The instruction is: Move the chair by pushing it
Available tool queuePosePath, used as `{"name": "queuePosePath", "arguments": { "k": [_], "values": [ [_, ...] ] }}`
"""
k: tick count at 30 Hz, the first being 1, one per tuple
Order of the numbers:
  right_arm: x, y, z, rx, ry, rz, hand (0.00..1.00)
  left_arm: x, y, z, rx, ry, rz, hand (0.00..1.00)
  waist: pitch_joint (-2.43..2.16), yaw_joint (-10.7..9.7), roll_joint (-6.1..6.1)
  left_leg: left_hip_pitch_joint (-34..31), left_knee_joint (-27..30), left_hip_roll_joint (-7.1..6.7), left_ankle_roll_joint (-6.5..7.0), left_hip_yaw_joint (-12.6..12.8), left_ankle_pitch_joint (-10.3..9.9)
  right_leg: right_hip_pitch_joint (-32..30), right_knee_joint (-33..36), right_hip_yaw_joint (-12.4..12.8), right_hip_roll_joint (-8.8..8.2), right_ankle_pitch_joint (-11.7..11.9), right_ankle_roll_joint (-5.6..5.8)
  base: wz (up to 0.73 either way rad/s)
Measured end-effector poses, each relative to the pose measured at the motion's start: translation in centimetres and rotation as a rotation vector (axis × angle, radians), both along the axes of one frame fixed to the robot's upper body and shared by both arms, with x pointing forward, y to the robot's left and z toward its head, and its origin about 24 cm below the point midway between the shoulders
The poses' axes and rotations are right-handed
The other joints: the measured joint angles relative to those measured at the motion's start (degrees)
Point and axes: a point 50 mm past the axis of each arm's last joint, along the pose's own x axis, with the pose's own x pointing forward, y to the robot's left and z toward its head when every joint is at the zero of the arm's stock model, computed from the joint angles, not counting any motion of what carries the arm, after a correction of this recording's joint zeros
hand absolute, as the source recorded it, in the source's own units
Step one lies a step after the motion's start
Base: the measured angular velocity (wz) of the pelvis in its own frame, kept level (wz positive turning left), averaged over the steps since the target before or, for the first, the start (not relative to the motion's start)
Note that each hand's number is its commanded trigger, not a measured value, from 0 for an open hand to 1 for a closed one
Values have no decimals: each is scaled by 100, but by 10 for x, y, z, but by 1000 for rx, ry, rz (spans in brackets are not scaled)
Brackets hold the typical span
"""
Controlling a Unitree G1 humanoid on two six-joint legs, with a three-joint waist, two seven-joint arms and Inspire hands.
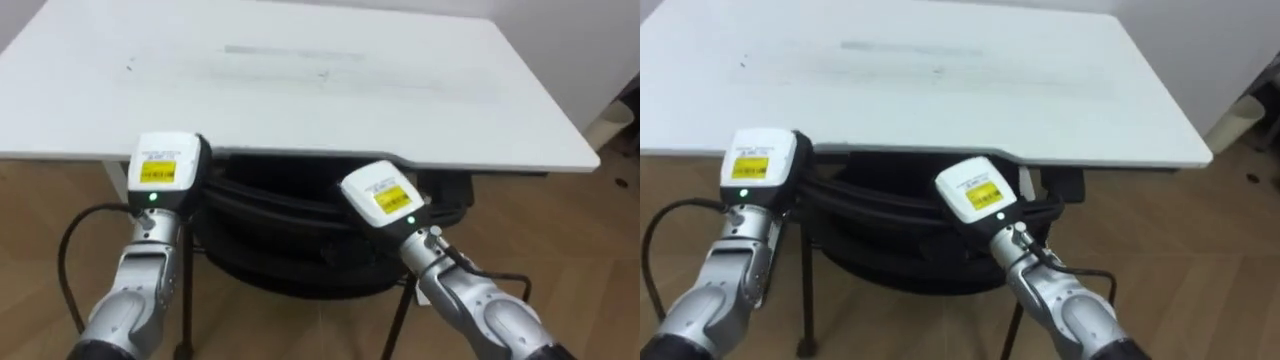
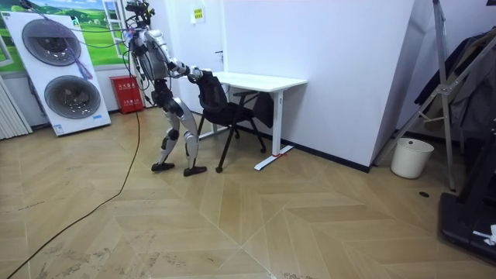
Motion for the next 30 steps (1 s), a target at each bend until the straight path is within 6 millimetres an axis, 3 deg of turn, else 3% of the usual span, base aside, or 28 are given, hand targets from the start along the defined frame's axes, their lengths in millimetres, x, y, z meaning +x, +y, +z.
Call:
{"name": "queuePosePath", "arguments": {
  "k": [1, 3, 4, 5, 6, 7, 8, 9, 10, 11, 13, 14, 15, 16, 17, 18, 19, 22, 25, 30],
  "values": [
    [-1, -3, -2, -7, 6, -3, 100, -2, -3, -3, -1, 10, -8, 100, -14, -40, -17, -60, 2, -12, 0, -59, 105, 93, -123, -39, -29, 0, 0, 19],
    [-4, -7, -4, -6, 2, -12, 100, -3, -6, -3, -5, 10, -17, 100, -34, -93, -45, -116, -379, -81, 34, -89, 30, 106, -205, 18, -43, 0, 0, 43],
    [-5, -8, -5, -6, 6, -14, 100, -3, -7, -4, -4, 11, -20, 100, -34, -159, -153, -46, -947, -233, 10, -99, -37, 98, -224, 202, -35, 2, 3, 63],
    [-7, -10, -7, -5, 10, -21, 100, -3, -9, -4, -10, 12, -25, 100, -45, -240, -189, 40, -1738, -344, 3, -84, -35, 94, -306, 338, -9, 20, 32, 55],
    [-8, -12, -7, -7, 9, -24, 100, -3, -10, -4, -14, 12, -28, 100, -56, -245, -184, 106, -2138, -409, -5, -52, -27, 60, -351, 429, 18, 41, 66, 12],
    [-9, -15, -7, -20, 7, -26, 100, -3, -12, -5, -22, 17, -31, 100, -106, -215, -122, 185, -2653, -487, 15, -13, 73, 29, -498, 633, 98, 107, 170, -47],
    [-10, -16, -9, -37, 9, -19, 100, -7, -12, -9, -22, 36, -33, 100, -195, -132, -17, 269, -3002, -495, 64, 108, 95, 103, -813, 744, 121, 227, 332, -60],
    [-10, -16, -9, -47, 3, -15, 100, -8, -11, -10, -26, 39, -31, 100, -210, -103, 15, 308, -3148, -493, 93, 179, 112, 135, -891, 704, 79, 265, 327, -52],
    [-9, -17, -5, -55, -15, -9, 100, -8, -12, -10, -37, 33, -38, 100, -183, -46, 22, 380, -3280, -525, 156, 384, 154, 108, -877, 579, -68, 258, 332, -21],
    [-10, -18, -4, -62, -20, -5, 100, -10, -12, -11, -42, 38, -40, 100, -153, -95, 66, 434, -3308, -616, 184, 414, 181, 105, -871, 656, -104, 296, 379, -12],
    [-13, -19, -3, -65, -29, -9, 100, -11, -12, -11, -46, 35, -41, 100, -167, -161, 85, 444, -3324, -658, 208, 416, 258, 108, -884, 787, -94, 468, 475, 0],
    [-12, -18, -2, -62, -34, -10, 100, -11, -12, -10, -51, 26, -40, 100, -149, -179, 51, 442, -3326, -703, 220, 415, 309, 103, -884, 865, -98, 624, 466, 3],
    [-12, -17, -2, -60, -35, -11, 68, -10, -11, -9, -51, 23, -39, 100, -150, -185, 44, 442, -3330, -714, 223, 417, 310, 103, -887, 899, -94, 645, 488, -3],
    [-12, -16, -1, -57, -37, -12, 61, -10, -11, -8, -50, 17, -38, 100, -149, -193, 42, 443, -3334, -729, 237, 436, 308, 105, -907, 972, -78, 659, 509, -8],
    [-12, -16, -1, -56, -39, -13, 11, -9, -10, -7, -51, 13, -37, 78, -147, -193, 38, 447, -3339, -755, 256, 438, 297, 113, -933, 984, -78, 673, 515, -8],
    [-12, -16, -1, -56, -40, -13, 11, -9, -10, -6, -51, 11, -36, 78, -145, -193, 36, 460, -3353, -775, 265, 437, 296, 125, -951, 989, -78, 698, 511, -4],
    [-12, -17, -1, -57, -41, -13, 0, -10, -11, -6, -54, 15, -37, 0, -140, -195, 40, 502, -3391, -810, 281, 442, 304, 161, -985, 1024, -93, 726, 514, 0],
    [-14, -20, 0, -66, -38, -29, 0, -13, -12, -6, -65, 17, -41, 0, -95, -192, 24, 613, -3484, -890, 366, 518, 315, 218, -1002, 1137, -126, 769, 481, -7],
    [-10, -21, 2, -53, -18, -66, 0, -13, -14, -2, -84, -2, -44, 0, -61, -188, -48, 605, -3545, -879, 448, 582, 329, 233, -1138, 1134, -166, 835, 461, -8],
    [-11, -22, 2, -65, 17, -74, 0, -17, -18, 0, -144, -1, -46, 0, -99, -210, -110, 647, -3596, -921, 449, 588, 360, 354, -1324, 1114, -191, 988, 519, -1]
  ]
}}
